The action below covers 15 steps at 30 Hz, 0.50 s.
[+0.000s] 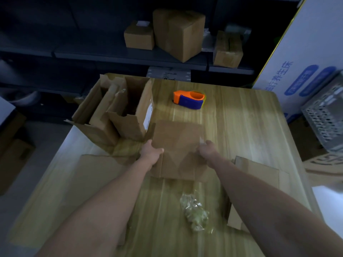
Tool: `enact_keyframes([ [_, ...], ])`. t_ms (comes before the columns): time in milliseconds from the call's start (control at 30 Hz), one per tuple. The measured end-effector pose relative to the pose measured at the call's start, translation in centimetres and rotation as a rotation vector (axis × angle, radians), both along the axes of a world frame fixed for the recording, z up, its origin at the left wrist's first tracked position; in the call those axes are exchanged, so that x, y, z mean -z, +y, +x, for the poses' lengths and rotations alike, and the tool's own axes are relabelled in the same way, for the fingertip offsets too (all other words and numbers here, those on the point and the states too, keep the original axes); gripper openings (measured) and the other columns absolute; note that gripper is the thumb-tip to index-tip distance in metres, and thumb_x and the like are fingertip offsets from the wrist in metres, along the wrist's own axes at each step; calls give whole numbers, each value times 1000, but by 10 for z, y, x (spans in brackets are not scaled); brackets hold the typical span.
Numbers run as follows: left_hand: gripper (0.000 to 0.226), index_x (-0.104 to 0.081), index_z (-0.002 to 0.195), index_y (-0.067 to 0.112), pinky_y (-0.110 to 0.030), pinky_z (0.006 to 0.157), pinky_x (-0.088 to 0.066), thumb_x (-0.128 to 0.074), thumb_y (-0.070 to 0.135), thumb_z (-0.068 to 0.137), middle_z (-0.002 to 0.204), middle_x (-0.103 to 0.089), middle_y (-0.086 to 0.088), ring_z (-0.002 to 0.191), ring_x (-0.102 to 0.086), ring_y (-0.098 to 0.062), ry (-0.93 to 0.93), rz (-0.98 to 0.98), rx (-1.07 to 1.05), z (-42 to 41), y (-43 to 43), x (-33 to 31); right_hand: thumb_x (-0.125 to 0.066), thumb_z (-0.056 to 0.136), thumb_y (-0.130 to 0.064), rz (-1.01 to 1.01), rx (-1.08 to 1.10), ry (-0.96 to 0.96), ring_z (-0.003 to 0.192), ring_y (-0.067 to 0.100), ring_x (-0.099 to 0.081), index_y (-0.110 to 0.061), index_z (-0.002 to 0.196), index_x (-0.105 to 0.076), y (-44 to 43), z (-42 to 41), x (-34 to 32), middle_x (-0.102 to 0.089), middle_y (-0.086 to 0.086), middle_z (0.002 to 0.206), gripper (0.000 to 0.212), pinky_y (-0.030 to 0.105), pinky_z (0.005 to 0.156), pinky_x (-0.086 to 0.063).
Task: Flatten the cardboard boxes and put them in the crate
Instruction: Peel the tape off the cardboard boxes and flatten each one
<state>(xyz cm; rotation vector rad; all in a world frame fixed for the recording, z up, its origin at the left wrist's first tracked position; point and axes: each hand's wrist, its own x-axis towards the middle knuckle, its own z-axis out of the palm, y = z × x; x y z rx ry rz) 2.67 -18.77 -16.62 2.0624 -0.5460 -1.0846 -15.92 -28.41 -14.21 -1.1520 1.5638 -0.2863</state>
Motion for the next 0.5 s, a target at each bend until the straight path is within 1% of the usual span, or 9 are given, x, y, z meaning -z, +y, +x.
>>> enact_keyframes([
  [67,68,-35,142,1,-44,104,-41,-69,17,84,143,-42,-15,126,-46,-32,3,-6,-68,0,-5,-5,-58,86,-5,-39,26,26,81,20,-50,-5,138,-39,-4,-5,-6,-48,8,103,55,28,66,-46],
  [133,57,-46,131,-3,-41,98,-45,-69,21,84,133,-52,-17,118,-52,-33,-4,11,-126,-3,-10,-11,-63,83,-6,-61,36,73,96,26,-53,-5,136,-43,-7,-11,-14,-53,10,109,56,35,80,-48],
  [167,51,-52,125,-4,-37,91,-47,-69,22,84,126,-56,-18,112,-56,-33,-5,21,-132,-6,-12,-15,-65,81,-7,-70,42,115,103,30,-55,-4,134,-47,-8,-12,-17,-56,13,115,56,38,87,-50],
  [233,42,-59,114,-5,-30,77,-45,-69,22,84,117,-62,-18,104,-59,-32,-5,18,-127,-13,-13,-24,-67,80,-15,-96,48,238,111,34,-56,-3,127,-54,-9,-14,-27,-56,17,123,51,42,94,-49],
  [267,39,-59,112,-5,-29,75,-43,-69,20,84,116,-62,-17,103,-59,-32,-6,20,-132,-16,-14,-29,-64,81,-20,-105,40,294,111,33,-56,-3,124,-56,-9,-14,-32,-56,18,124,47,42,95,-49],
  [333,39,-58,114,-4,-28,77,-41,-70,17,84,118,-61,-16,106,-58,-31,1,43,-140,-15,-10,-39,-61,85,-25,-121,-31,366,107,30,-61,-1,116,-61,-7,-15,-43,-61,16,119,40,37,92,-51],
  [400,43,-55,120,-5,-29,80,-41,-70,14,84,123,-59,-15,111,-56,-30,12,76,-129,-9,-2,-45,-57,89,-22,-116,-106,348,92,28,-64,-1,93,-63,-4,-15,-51,-64,14,99,22,31,77,-51],
  [467,47,-53,125,-6,-30,87,-43,-69,14,85,127,-57,-15,114,-55,-30,14,109,-106,-1,13,-49,-50,92,-15,-107,-193,367,73,25,-55,-6,67,-50,2,-14,-56,-54,12,78,26,31,64,-44],
  [500,46,-53,125,-5,-31,90,-45,-68,15,86,127,-57,-15,114,-55,-30,3,129,-88,3,22,-50,-48,92,-14,-114,-246,399,69,24,-51,-8,63,-44,6,-12,-58,-49,10,72,29,31,62,-42],
])
